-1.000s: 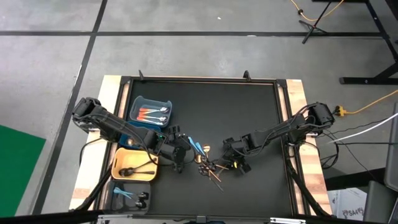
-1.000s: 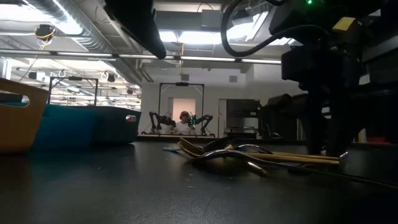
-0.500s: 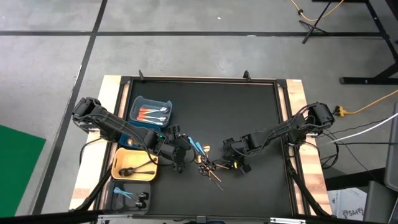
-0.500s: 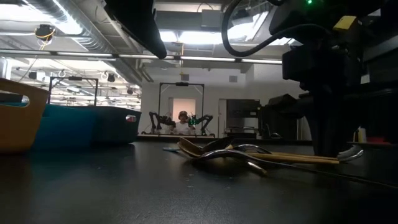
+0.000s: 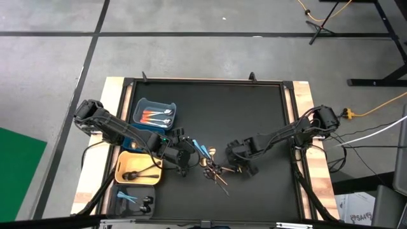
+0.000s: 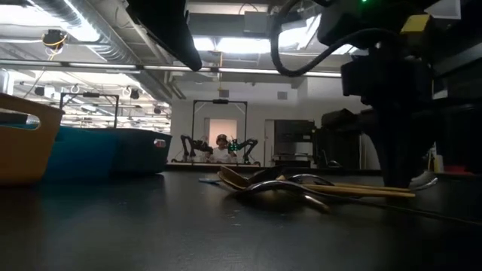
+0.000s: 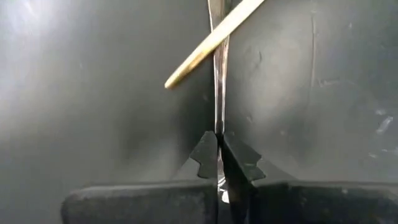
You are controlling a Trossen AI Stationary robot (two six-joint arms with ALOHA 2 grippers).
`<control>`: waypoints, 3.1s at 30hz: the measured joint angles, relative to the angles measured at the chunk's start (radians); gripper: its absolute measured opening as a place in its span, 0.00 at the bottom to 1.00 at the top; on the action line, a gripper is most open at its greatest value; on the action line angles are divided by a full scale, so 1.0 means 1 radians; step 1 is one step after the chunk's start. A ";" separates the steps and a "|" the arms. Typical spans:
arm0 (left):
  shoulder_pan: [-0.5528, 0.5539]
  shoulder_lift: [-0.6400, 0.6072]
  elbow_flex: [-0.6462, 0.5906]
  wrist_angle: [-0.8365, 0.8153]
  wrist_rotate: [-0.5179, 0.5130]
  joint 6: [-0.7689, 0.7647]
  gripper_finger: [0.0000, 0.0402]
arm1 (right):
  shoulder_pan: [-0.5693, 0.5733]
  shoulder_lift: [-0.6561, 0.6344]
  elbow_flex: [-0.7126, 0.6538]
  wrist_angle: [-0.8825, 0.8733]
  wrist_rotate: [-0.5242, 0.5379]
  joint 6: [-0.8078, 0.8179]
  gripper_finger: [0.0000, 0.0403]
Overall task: Sort silverware by color (type)
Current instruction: Put the black spoon into the orange bin
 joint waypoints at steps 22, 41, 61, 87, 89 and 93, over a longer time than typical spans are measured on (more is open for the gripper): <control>0.000 0.000 0.000 0.000 -0.002 0.000 0.14 | -0.001 -0.004 0.206 -0.359 0.431 -0.671 0.00; 0.000 0.000 0.000 0.182 -0.047 -0.008 0.14 | -0.001 -0.005 0.207 -0.036 0.681 -1.201 0.00; 0.070 0.000 0.000 0.240 0.033 -0.258 0.26 | -0.001 -0.006 0.208 0.309 0.725 -1.353 0.00; 0.017 0.083 -0.046 0.182 -0.017 -0.478 0.30 | -0.001 -0.007 0.208 0.430 0.724 -1.384 0.00; 0.021 0.097 -0.046 0.196 -0.019 -0.475 0.30 | -0.001 -0.007 0.208 0.433 0.718 -1.386 0.00; 0.029 0.113 -0.046 0.201 -0.020 -0.473 0.30 | -0.001 -0.007 0.208 0.435 0.718 -1.385 0.00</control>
